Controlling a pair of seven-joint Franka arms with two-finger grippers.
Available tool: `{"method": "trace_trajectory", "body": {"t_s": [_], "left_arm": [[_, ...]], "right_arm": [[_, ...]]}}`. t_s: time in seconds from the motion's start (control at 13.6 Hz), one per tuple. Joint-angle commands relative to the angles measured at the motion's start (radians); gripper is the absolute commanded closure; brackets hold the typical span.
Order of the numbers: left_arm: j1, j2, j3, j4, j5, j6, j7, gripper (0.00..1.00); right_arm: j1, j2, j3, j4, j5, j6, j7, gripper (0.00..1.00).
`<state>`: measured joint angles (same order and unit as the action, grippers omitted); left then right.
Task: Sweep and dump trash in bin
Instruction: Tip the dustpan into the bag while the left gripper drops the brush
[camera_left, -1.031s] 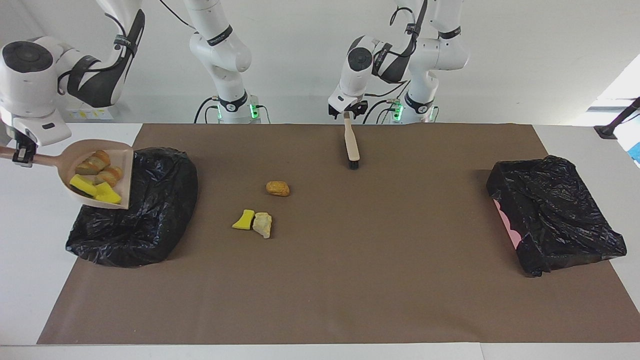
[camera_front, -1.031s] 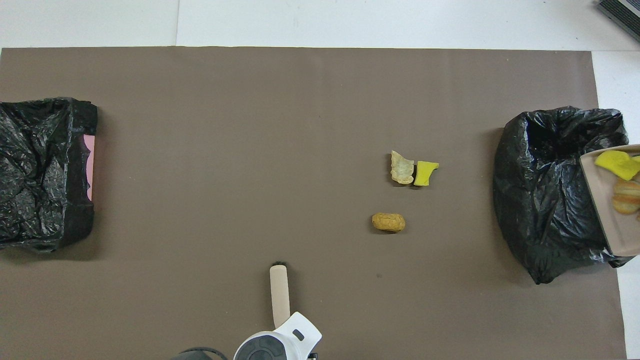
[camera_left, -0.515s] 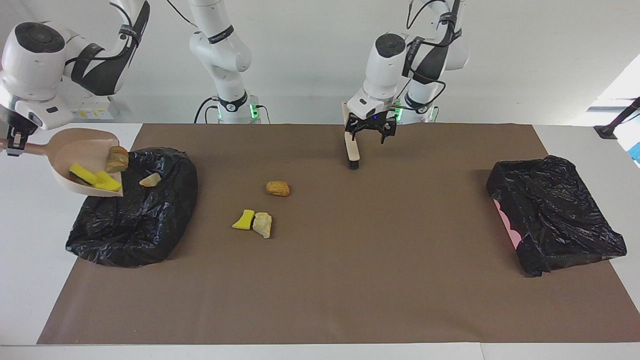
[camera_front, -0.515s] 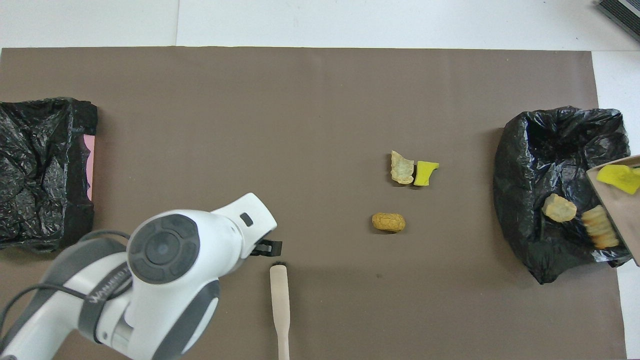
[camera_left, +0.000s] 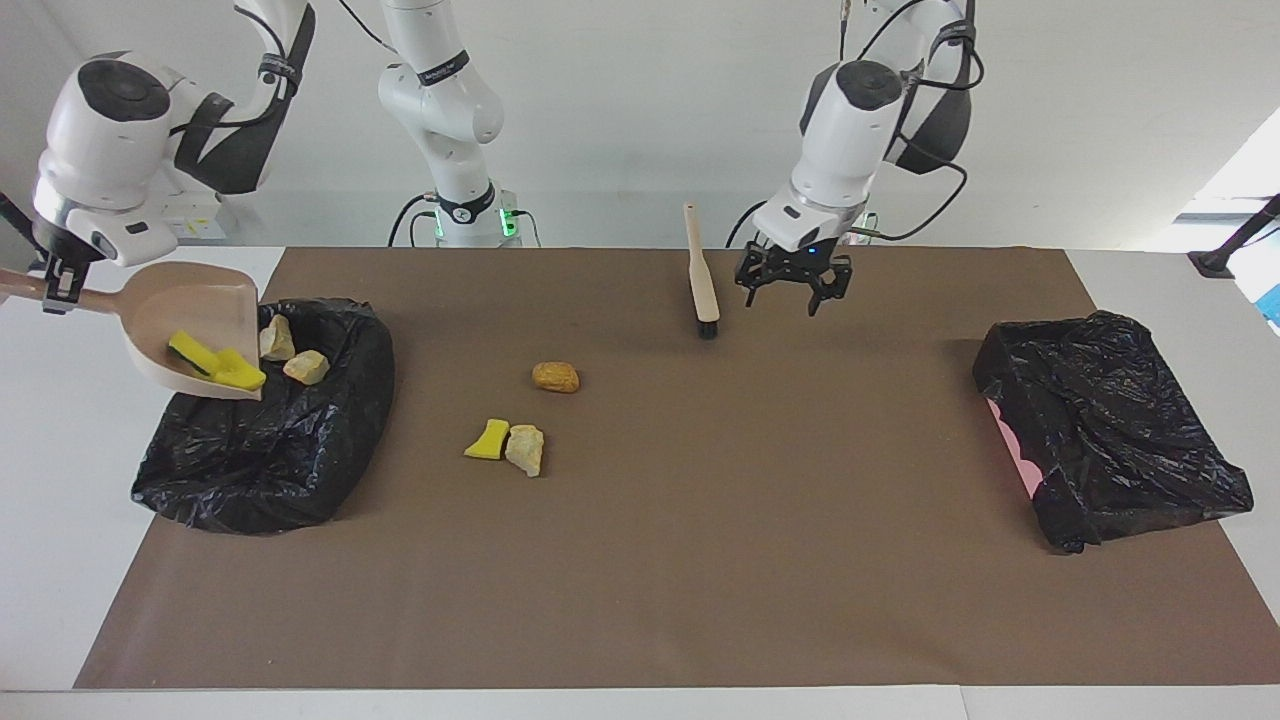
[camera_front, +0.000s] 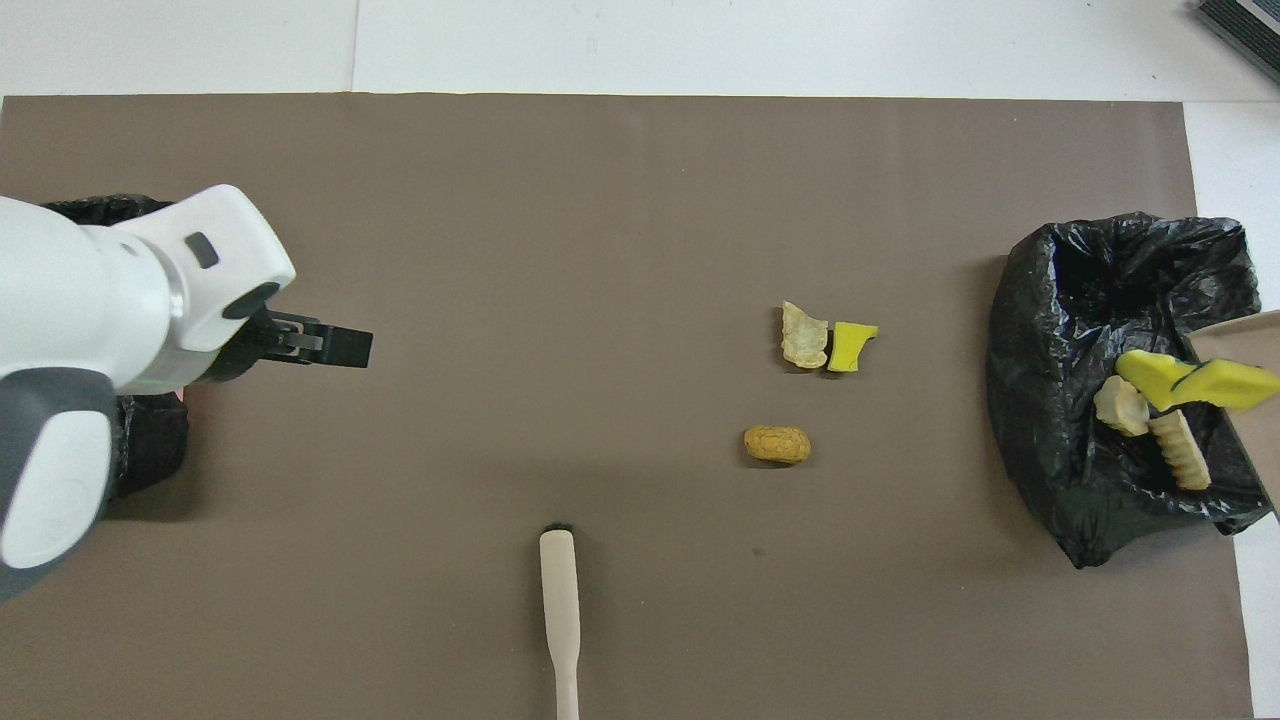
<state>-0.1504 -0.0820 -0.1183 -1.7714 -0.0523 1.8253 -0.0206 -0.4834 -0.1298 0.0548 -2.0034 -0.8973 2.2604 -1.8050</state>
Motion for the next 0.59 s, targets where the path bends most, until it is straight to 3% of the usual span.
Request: {"method": "trace_trajectory", "body": {"t_s": [0.0,0.37,0.52], "left_arm": [[-0.015,0.027,0.067,0.148,0.025,-0.142,0.101,0.00],[-0.001,0.033,0.124,0.274,0.026,-0.287,0.129,0.00],[0.000,0.056,0.141,0.317,0.026,-0.320,0.129,0.00]], "right_arm": [[-0.015,-0.047,0.004,-0.035,-0.031,0.028,-0.008,1.00],[-0.006,-0.037,0.016,-0.026,-0.012,0.015,0.013,1.00],[0.041,-0.034,0.016,-0.018,0.061,0.002,0.036,1.00]]}}
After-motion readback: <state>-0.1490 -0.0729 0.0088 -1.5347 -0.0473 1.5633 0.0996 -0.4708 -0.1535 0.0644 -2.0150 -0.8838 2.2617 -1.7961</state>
